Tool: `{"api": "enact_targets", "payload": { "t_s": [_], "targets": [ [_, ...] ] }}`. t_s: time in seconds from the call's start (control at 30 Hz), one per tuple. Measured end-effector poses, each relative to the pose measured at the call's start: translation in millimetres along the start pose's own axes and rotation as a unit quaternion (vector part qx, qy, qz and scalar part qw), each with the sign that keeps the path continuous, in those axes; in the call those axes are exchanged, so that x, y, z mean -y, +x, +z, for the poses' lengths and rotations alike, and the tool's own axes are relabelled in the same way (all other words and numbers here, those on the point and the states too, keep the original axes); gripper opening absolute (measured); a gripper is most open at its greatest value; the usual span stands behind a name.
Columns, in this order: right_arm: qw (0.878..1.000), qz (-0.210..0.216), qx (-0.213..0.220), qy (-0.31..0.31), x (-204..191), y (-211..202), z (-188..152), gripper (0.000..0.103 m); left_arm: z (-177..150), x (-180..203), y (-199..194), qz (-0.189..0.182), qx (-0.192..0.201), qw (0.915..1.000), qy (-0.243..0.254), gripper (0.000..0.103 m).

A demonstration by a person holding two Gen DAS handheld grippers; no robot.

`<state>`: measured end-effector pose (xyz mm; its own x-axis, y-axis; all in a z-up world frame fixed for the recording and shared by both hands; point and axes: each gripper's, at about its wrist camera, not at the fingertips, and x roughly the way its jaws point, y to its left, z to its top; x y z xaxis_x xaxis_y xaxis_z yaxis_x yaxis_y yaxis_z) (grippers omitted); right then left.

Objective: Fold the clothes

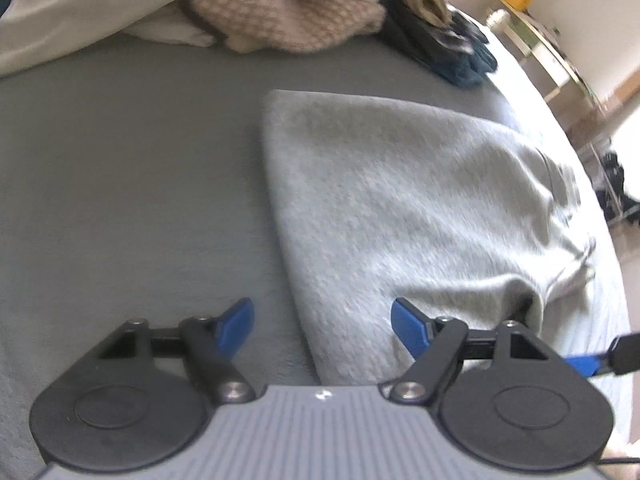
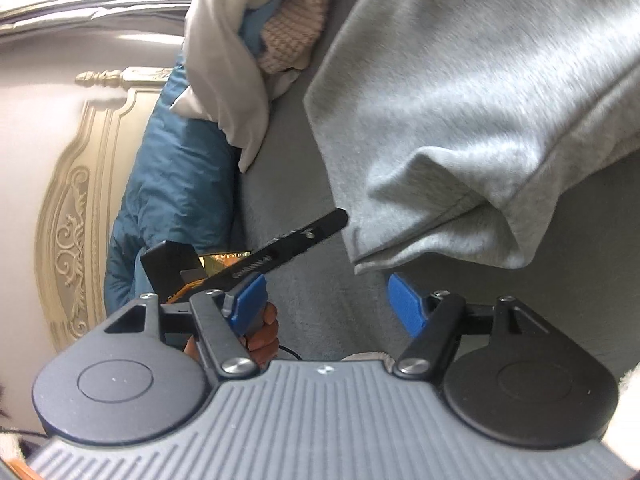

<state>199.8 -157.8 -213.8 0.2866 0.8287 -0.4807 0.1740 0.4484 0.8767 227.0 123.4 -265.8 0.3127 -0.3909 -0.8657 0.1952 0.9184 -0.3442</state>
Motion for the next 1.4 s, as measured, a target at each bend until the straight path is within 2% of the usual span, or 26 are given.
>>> {"api": "enact_targets", "payload": {
  "t_s": [0.03, 0.1, 0.33, 0.57, 0.7, 0.9, 1.0, 1.07, 1.17, 1.23, 1.33, 1.4],
  "targets": [
    [1.0, -0.003, 0.001, -0.01, 3.1, -10.4, -22.0, 0.067, -0.3, 3.1, 1.3, 0.001, -0.002, 1.0, 0.009, 0.076],
    [0.999, -0.013, 0.009, -0.03, 4.2, -21.1, -29.1, 0.065, -1.7, 7.1, 3.8, 0.004, -0.007, 0.9997, 0.024, 0.076],
    [0.993, -0.06, 0.06, -0.078, -16.0, -22.3, -17.8, 0.053, -7.9, 6.4, 14.8, 0.007, -0.023, 0.9989, 0.04, 0.077],
    [0.982, -0.128, 0.095, -0.104, -26.9, -9.2, -23.2, 0.037, -14.9, 3.9, 16.0, 0.004, -0.019, 0.9977, 0.065, 0.077],
    [0.968, -0.175, 0.108, -0.142, -30.3, -6.6, -30.1, 0.03, -18.7, 1.6, 10.2, 0.003, -0.011, 0.9971, 0.075, 0.077],
    [0.928, -0.248, 0.118, -0.251, -47.4, 1.5, -35.6, 0.025, -23.0, -5.5, 3.6, 0.004, -0.004, 0.998, 0.063, 0.077],
    [0.908, -0.283, 0.108, -0.291, -45.2, 7.7, -37.4, 0.025, -22.6, -7.1, 4.0, 0.006, -0.006, 0.9985, 0.054, 0.077],
    [0.9, -0.304, 0.086, -0.299, -32.5, 17.6, -36.0, 0.025, -21.2, -5.9, 5.1, 0.009, -0.009, 0.9982, 0.058, 0.077],
    [0.89, -0.341, 0.027, -0.303, 5.2, 36.2, -33.1, 0.024, -19.0, -6.8, 6.8, 0.01, -0.013, 0.9979, 0.063, 0.078],
    [0.884, -0.336, 0.023, -0.325, 15.1, 38.4, -34.7, 0.024, -14.9, -7.4, 0.5, 0.017, -0.002, 0.9976, 0.067, 0.078],
    [0.886, -0.333, 0.011, -0.322, 6.3, 34.9, -26.8, 0.024, -7.3, -7.7, -13.2, 0.032, 0.023, 0.9964, 0.075, 0.072],
    [0.891, -0.321, 0.016, -0.321, -2.0, 26.8, -20.4, 0.024, 3.0, -7.9, -25.1, 0.035, 0.056, 0.9949, 0.075, 0.072]
  ]
}}
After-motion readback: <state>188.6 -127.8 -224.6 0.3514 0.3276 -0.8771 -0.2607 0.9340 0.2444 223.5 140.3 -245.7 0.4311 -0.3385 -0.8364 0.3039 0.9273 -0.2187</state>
